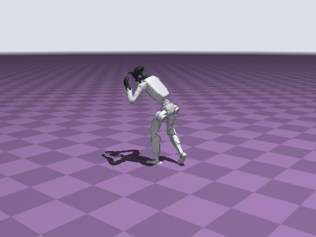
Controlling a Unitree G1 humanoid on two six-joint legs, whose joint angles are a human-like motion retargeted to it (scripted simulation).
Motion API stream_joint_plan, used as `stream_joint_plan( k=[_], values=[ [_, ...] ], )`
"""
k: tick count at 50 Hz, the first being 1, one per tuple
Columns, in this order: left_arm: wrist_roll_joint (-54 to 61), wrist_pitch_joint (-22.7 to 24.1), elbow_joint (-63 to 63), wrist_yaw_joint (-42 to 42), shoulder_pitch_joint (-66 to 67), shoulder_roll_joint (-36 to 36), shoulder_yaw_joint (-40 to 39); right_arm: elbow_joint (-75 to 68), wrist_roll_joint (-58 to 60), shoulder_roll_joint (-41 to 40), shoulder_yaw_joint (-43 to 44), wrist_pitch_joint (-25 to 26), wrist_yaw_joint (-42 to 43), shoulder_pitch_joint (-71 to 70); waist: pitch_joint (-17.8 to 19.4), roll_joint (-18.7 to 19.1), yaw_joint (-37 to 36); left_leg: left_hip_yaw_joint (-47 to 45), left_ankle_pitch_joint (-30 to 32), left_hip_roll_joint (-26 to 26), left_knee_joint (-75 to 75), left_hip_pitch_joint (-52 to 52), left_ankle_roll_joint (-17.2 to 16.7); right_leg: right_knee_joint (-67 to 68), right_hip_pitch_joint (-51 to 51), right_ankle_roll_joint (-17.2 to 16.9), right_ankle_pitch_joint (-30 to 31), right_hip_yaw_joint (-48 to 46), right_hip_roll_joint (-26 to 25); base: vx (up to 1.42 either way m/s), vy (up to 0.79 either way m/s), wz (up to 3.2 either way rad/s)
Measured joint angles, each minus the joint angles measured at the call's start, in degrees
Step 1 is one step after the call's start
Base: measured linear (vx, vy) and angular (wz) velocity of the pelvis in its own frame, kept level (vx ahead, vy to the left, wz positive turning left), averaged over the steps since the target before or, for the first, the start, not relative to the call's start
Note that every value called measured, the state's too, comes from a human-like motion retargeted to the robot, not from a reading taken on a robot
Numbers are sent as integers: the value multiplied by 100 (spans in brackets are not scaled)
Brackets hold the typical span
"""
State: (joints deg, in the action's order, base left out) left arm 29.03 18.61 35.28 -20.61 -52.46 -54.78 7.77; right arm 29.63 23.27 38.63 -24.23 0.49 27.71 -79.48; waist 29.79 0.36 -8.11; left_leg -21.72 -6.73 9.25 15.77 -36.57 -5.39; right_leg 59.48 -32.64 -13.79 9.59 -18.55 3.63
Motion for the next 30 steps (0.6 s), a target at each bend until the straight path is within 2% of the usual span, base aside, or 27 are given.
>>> stream_joint_plan(
  k=[2,4,5,8,10,13,17,20,22,23,25,28,30],
  values=[
    [-25,-2,-6,13,-109,6,69,21,65,85,-17,61,-97,-81,0,110,152,332,-309,20,730,-319,-30,770,-698,-69,285,220,106,58,9,142],
    [-102,5,-23,70,-163,106,191,39,153,204,-33,101,-148,-91,0,313,319,623,-506,-148,1050,-367,-97,1101,-1141,242,-77,365,396,59,22,158],
    [-135,2,-37,111,-181,180,248,48,190,251,-37,115,-144,-80,0,429,417,781,-555,-252,1082,-337,-144,1102,-1312,463,-260,396,530,58,21,181],
    [-217,-6,-85,229,-250,391,397,43,215,341,-48,134,-75,-52,0,722,799,1239,-587,-660,921,-120,-291,231,-1656,571,-429,998,353,57,16,201],
    [-243,4,-107,267,-310,472,458,48,191,422,-40,135,-31,-42,0,862,1073,1452,-608,-931,846,73,-461,-729,-1644,531,-562,1343,233,62,11,212],
    [-196,39,-153,274,-476,524,543,71,70,569,7,96,86,-25,0,910,1487,1718,-687,-1430,772,492,-687,-2641,-1276,371,-624,1402,305,67,6,216],
    [-258,89,-264,318,-593,531,692,48,-128,651,-41,31,113,-55,0,755,1959,1988,-862,-2116,883,1206,-753,-4727,-741,-108,-783,1197,324,73,-5,178],
    [-200,74,-346,376,-577,489,744,37,-349,606,-22,-15,75,-29,0,647,2053,1935,-875,-2265,2040,1216,-959,-5248,-349,-121,-347,1761,-212,75,-10,99],
    [-67,41,-368,398,-583,454,672,61,-472,666,2,-50,41,-75,0,620,2205,1413,-225,-2594,3122,779,-961,-4899,-260,-118,-258,2136,217,63,71,106],
    [34,18,-370,405,-597,425,628,63,-522,710,27,-65,29,-125,0,639,2289,1042,124,-2573,3785,433,-961,-4424,-370,-108,-456,2137,501,55,72,126],
    [173,-5,-350,393,-660,440,582,41,-546,806,70,-64,-14,-228,0,628,2430,509,491,-2212,4985,-241,-961,-3226,-719,-107,-930,2013,864,56,24,143],
    [326,-1,-294,240,-733,574,504,34,-511,909,115,-19,-21,-262,0,479,2459,463,223,-1572,5589,-909,-961,-2350,-751,-110,-1393,1886,1192,77,-32,107],
    [703,-73,-138,329,-352,366,72,221,-484,618,401,-121,111,200,0,232,2352,472,-194,-858,5395,-871,-961,-2149,-340,273,-1744,1776,1168,84,-34,1]
  ],
)
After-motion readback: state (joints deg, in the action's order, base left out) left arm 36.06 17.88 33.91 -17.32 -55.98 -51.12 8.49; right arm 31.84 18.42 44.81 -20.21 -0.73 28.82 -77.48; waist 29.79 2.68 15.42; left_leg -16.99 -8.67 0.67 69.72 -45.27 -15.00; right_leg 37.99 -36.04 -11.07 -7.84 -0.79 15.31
